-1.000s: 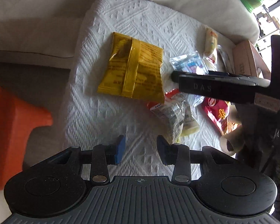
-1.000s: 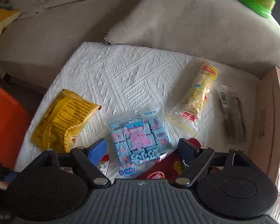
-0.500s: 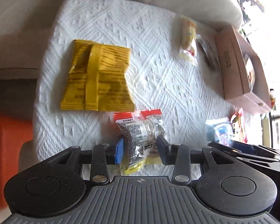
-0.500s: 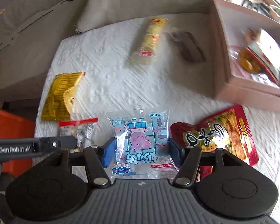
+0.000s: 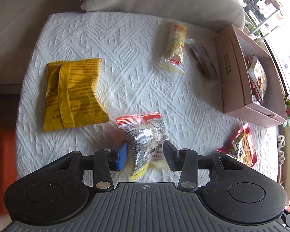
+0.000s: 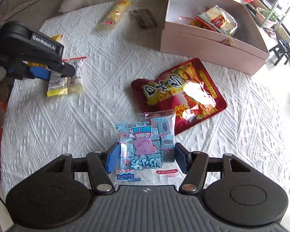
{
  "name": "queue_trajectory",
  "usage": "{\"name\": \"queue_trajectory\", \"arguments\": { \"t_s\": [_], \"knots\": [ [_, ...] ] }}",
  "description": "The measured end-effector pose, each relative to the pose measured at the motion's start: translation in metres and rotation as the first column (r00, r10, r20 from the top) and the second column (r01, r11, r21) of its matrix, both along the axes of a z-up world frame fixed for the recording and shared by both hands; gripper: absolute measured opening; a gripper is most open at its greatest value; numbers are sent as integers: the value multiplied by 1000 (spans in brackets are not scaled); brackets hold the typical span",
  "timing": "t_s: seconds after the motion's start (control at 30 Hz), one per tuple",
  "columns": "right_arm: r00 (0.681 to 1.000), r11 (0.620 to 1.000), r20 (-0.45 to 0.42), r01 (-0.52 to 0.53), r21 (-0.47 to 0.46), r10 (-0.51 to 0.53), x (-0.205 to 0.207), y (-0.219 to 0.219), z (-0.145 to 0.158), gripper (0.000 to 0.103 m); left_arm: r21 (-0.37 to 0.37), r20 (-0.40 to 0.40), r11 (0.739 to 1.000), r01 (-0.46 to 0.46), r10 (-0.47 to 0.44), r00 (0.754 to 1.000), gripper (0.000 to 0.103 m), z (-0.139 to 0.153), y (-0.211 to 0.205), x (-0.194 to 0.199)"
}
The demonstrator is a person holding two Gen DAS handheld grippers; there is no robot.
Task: Organize snacks
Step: 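Carry the twin-pastry packet into the pink box with the left tool while the right lifts the Peppa pack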
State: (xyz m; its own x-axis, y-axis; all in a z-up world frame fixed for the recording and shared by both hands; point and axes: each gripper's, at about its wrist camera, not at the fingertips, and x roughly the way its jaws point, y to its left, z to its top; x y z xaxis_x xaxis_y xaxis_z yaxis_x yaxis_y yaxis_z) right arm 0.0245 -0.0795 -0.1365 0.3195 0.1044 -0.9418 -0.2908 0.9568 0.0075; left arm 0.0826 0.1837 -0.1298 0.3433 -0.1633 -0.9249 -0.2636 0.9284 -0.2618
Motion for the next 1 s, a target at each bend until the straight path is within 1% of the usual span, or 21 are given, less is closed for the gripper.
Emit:
{"name": "queue_trajectory", "arguments": {
  "t_s": [0.07,0.2,0.3,0.33,0.4,0.43,0.5,0.53,0.57,0.6,0.67,0.7,0.77,0.83,0.87,0.9,0.97,1.0],
  "knots": [
    [999,999,12,46,-4,-46,2,-21,2,60,20,21,999,-35,35,999,46,6,-7,-3],
    [992,989,64,113,-93,-107,13,-59,-4,60,71,14,994,-80,79,997,46,4,-16,0],
    [987,978,78,149,-144,-139,22,-82,-18,62,133,-5,990,-48,49,999,46,-3,-31,10],
    [987,978,62,152,-140,-145,25,-89,-23,64,146,-12,989,-37,39,999,46,-5,-37,12],
    [985,979,49,170,-111,-165,29,-99,-26,78,165,4,986,-37,37,999,46,0,-43,11],
    [984,980,40,175,-98,-172,30,-104,-27,80,176,16,983,-46,44,999,46,4,-45,9],
    [982,980,25,189,-68,-188,32,-113,-30,89,196,54,977,-87,78,995,46,15,-46,1],
    [979,978,12,203,-51,-203,34,-119,-32,92,206,81,973,-102,87,993,45,21,-47,-2],
    [974,974,-9,224,-29,-224,37,-125,-35,95,217,109,970,-106,84,991,45,27,-49,-3],
    [967,968,-35,251,-3,-251,39,-132,-39,98,228,119,969,-98,72,990,45,29,-53,-2],
    [961,962,-47,274,18,-273,42,-139,-42,103,251,93,966,-70,48,994,45,26,-61,7],
    [965,966,-43,260,12,-259,43,-138,-42,103,257,71,965,-59,42,997,45,21,-65,12],
    [971,972,-31,237,4,-237,41,-135,-42,103,294,18,955,-25,20,1000,46,7,-77,22],
    [971,972,-35,236,5,-236,42,-135,-42,103,336,16,942,5,-11,1000,54,1,-88,26],
    [972,972,-39,233,5,-233,43,-136,-42,103,349,13,937,26,-33,999,60,-1,-93,27],
    [973,974,-42,228,4,-228,43,-135,-41,103,356,6,933,42,-48,999,69,-3,-97,27],
    [975,976,-41,218,4,-218,43,-132,-40,103,328,1,943,52,-55,998,76,-4,-97,27],
    [976,977,-39,214,4,-214,43,-132,-40,103,301,14,953,36,-43,999,76,-2,-94,25]
  ]
}}
